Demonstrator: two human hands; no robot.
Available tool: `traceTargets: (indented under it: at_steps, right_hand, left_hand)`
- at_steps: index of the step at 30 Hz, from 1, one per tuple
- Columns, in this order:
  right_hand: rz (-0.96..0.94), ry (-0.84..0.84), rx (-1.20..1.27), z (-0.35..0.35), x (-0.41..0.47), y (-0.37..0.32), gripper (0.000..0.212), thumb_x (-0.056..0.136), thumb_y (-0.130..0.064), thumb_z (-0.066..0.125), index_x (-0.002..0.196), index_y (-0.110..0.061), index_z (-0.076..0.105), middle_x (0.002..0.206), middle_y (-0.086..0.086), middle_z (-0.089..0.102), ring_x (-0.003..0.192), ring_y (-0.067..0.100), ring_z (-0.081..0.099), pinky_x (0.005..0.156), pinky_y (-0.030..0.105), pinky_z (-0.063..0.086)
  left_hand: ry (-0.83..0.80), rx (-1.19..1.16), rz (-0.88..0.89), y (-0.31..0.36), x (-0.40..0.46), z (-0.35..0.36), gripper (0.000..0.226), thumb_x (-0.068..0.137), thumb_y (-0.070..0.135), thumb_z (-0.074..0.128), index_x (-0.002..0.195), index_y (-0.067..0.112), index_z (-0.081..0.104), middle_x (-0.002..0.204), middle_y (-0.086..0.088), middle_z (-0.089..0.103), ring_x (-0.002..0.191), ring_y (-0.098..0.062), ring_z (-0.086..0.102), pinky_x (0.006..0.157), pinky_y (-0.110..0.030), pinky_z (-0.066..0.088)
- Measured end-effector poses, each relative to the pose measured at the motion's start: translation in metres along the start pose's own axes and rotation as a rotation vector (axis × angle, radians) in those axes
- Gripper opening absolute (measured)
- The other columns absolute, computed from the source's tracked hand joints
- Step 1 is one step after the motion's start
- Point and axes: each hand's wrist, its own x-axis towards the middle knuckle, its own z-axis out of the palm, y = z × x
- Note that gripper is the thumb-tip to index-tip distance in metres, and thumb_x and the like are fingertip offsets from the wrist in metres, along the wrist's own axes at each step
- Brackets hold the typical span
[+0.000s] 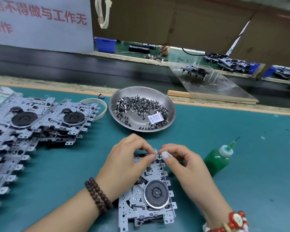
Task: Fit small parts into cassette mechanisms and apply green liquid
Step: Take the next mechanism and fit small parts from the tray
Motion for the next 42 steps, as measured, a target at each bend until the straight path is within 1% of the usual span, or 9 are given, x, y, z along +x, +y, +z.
traceTargets:
  at_steps: [4,8,14,19,22,26,31,37,42]
  right_hand:
    - [0.014,-0.033,-0.024,0.0027,0.0,-0.0005,0.017,0.08,-0.013,0.069,0.069,-0.027,0.068,0.101,-0.013,0.064,0.078,-0.002,0.063,0.073,0.007,0.043]
    - [0.033,-0.04,-0.034,0.002,0.0005,0.0009,0.018,0.08,-0.012,0.069,0.068,-0.025,0.067,0.097,-0.012,0.066,0.079,0.0,0.063,0.078,0.018,0.047]
    - [0.017,-0.058,-0.049,0.0019,-0.0014,0.0012,0.017,0.079,-0.012,0.07,0.069,-0.025,0.067,0.09,-0.01,0.069,0.078,0.009,0.064,0.077,0.028,0.05]
    - [-0.007,-0.07,-0.073,0.0033,-0.0027,0.0,0.015,0.08,-0.014,0.069,0.076,-0.028,0.067,0.084,0.001,0.071,0.079,0.016,0.065,0.081,0.037,0.053]
    - [-0.017,-0.051,-0.086,0.0035,-0.0026,0.0009,0.015,0.08,-0.015,0.07,0.076,-0.03,0.067,0.08,0.003,0.071,0.078,0.019,0.065,0.078,0.037,0.052]
    - [-0.027,-0.029,-0.113,0.0044,-0.0024,0.0016,0.011,0.079,-0.018,0.07,0.078,-0.029,0.067,0.075,0.003,0.069,0.075,0.019,0.063,0.075,0.036,0.051]
    - [-0.008,-0.018,-0.112,0.0067,-0.0007,0.0011,0.012,0.079,-0.013,0.07,0.074,-0.023,0.067,0.077,-0.001,0.07,0.075,0.018,0.064,0.077,0.036,0.052]
    - [0.029,0.003,-0.097,0.0091,-0.0013,0.0007,0.01,0.08,-0.015,0.07,0.073,-0.022,0.067,0.077,0.004,0.07,0.078,0.021,0.065,0.081,0.042,0.052]
    - [0.03,0.0,-0.095,0.0093,-0.0004,0.0009,0.012,0.081,-0.013,0.069,0.072,-0.021,0.066,0.077,0.001,0.071,0.079,0.022,0.064,0.08,0.04,0.052]
  left_hand:
    - [-0.005,0.018,0.018,0.0005,0.0004,0.0008,0.022,0.078,0.022,0.07,0.071,0.038,0.058,0.085,0.017,0.057,0.089,0.002,0.052,0.083,-0.018,0.039]
    - [-0.034,0.027,0.02,0.0003,-0.0001,-0.0003,0.021,0.079,0.023,0.07,0.072,0.04,0.057,0.087,0.017,0.057,0.093,-0.001,0.052,0.086,-0.021,0.039]
    - [-0.112,0.093,0.002,-0.0058,-0.0015,-0.0031,0.014,0.087,0.027,0.058,0.084,0.039,0.052,0.096,0.023,0.053,0.1,0.008,0.042,0.086,-0.004,0.029]
    - [-0.127,0.117,0.002,-0.0069,-0.0015,-0.0016,0.013,0.088,0.027,0.056,0.087,0.039,0.052,0.097,0.023,0.051,0.099,0.01,0.039,0.085,-0.003,0.027]
    - [-0.128,0.117,0.004,-0.0081,-0.0017,-0.0017,0.009,0.087,0.03,0.057,0.085,0.038,0.053,0.096,0.022,0.051,0.098,0.008,0.04,0.085,-0.004,0.027]
    - [-0.131,0.137,0.005,-0.0078,-0.0006,-0.0016,0.011,0.086,0.031,0.059,0.081,0.038,0.051,0.096,0.019,0.052,0.098,0.005,0.041,0.086,-0.013,0.03]
    - [-0.109,0.128,-0.012,-0.0074,-0.0013,0.0002,0.011,0.085,0.032,0.059,0.077,0.037,0.052,0.092,0.018,0.053,0.095,0.004,0.043,0.084,-0.014,0.033]
    - [-0.114,0.075,-0.059,-0.0071,0.0002,-0.001,0.009,0.084,0.032,0.061,0.076,0.035,0.058,0.091,0.018,0.056,0.094,0.002,0.046,0.085,-0.016,0.034]
    - [-0.104,0.077,-0.066,-0.0071,0.0,-0.0001,0.013,0.084,0.029,0.061,0.074,0.036,0.057,0.09,0.017,0.056,0.094,0.003,0.046,0.084,-0.015,0.034]
